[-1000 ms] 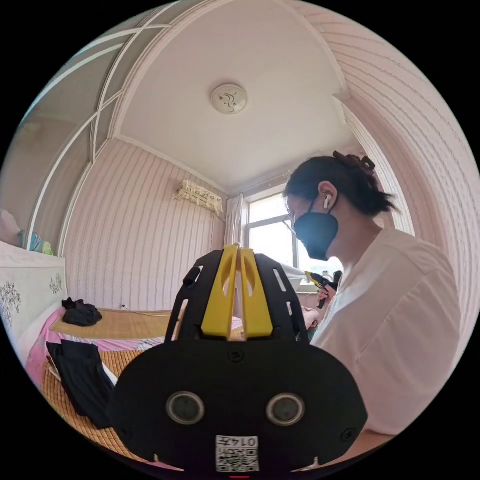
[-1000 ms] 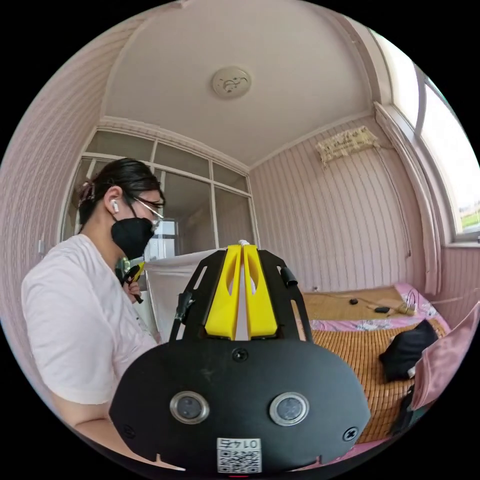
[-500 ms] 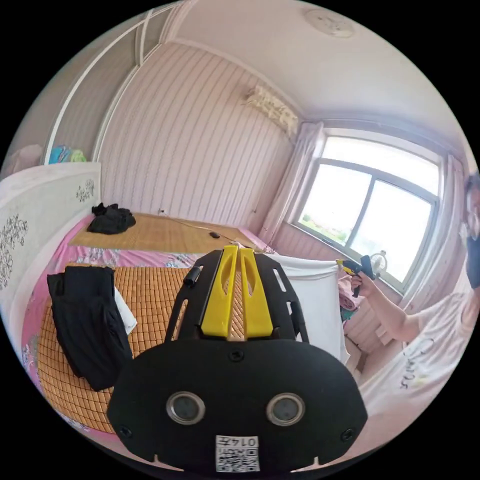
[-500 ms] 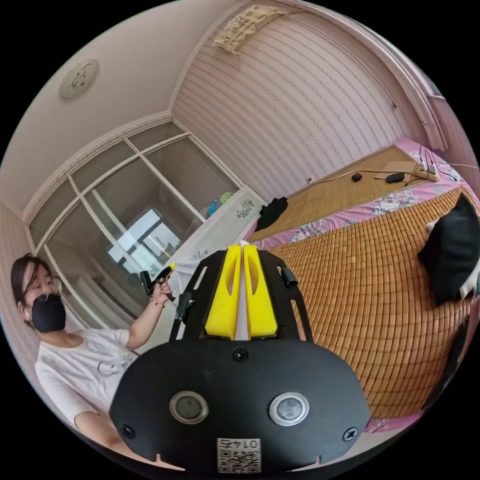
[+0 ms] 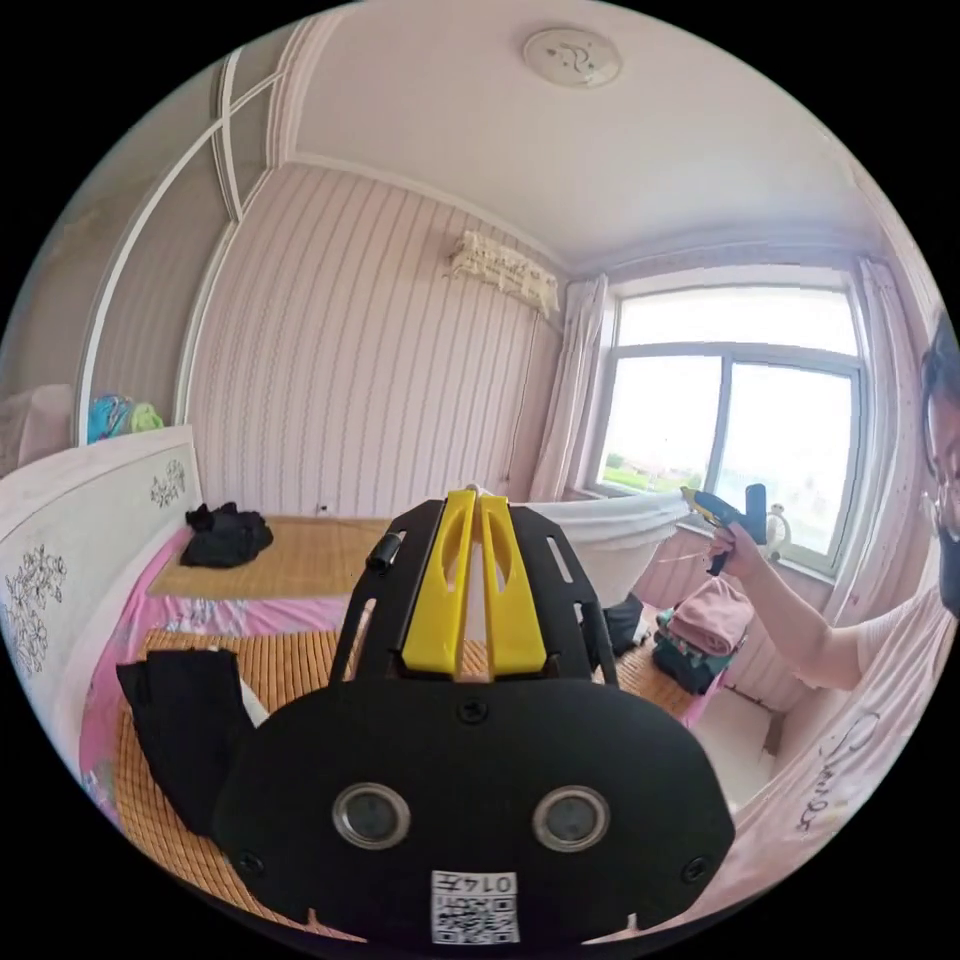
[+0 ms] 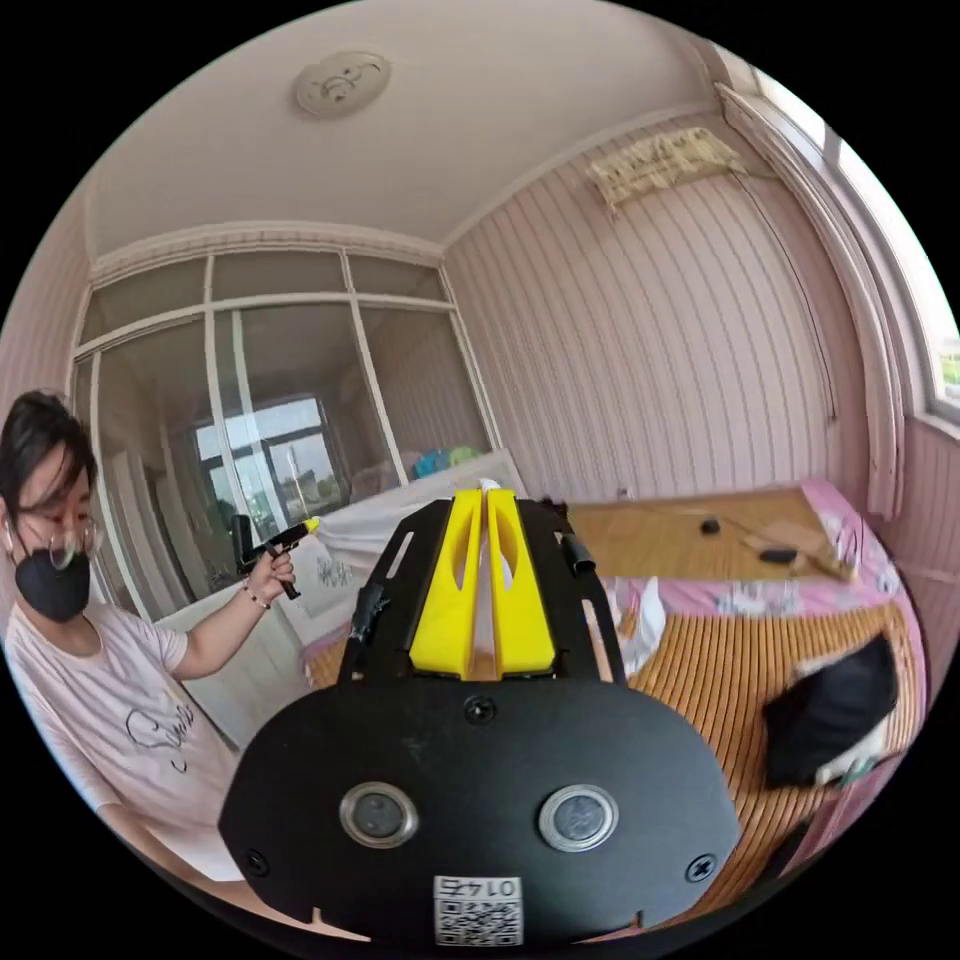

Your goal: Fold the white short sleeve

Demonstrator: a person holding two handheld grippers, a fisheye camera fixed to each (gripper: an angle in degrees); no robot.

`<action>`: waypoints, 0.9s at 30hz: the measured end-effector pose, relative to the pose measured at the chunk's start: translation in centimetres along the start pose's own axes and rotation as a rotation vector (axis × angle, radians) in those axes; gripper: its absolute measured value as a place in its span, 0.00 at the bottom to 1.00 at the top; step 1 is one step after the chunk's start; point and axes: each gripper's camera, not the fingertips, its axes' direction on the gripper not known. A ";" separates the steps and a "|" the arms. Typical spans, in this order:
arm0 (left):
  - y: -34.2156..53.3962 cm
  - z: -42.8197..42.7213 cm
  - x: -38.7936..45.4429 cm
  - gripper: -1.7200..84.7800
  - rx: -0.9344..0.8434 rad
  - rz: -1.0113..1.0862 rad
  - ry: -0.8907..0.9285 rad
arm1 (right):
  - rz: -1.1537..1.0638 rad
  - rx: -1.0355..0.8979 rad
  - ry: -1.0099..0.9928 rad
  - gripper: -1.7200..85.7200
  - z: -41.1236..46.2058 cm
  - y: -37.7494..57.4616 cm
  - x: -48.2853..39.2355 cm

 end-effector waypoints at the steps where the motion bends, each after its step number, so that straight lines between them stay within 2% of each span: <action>1: 2.6 1.2 -0.7 0.01 -0.058 -0.018 0.004 | 0.035 -0.039 0.014 0.02 0.8 1.7 0.8; 3: 6.9 3.4 -1.8 0.01 -0.186 -0.054 0.010 | 0.204 -0.240 0.056 0.02 4.1 9.0 4.5; 5: 13.0 6.4 -2.9 0.01 -0.381 -0.095 -0.016 | 0.341 -0.361 0.075 0.02 6.2 14.3 7.0; 9: 21.6 10.1 -3.7 0.01 -0.617 -0.126 -0.033 | 0.547 -0.496 0.103 0.02 9.3 23.3 9.8; 11: 26.1 12.1 -4.6 0.01 -0.729 -0.219 -0.024 | 0.593 -0.547 0.125 0.02 10.3 25.5 10.1; 18: 33.2 16.3 -5.4 0.01 -0.980 -0.278 0.015 | 0.548 -0.854 0.234 0.02 14.3 29.8 8.4; 22: 35.8 18.2 -4.7 0.01 -1.137 -0.152 0.009 | 0.519 -0.957 0.239 0.02 16.4 31.0 7.4; 27: 38.0 20.0 -5.1 0.01 -1.226 -0.151 0.050 | 0.508 -1.020 0.271 0.02 19.5 31.9 6.4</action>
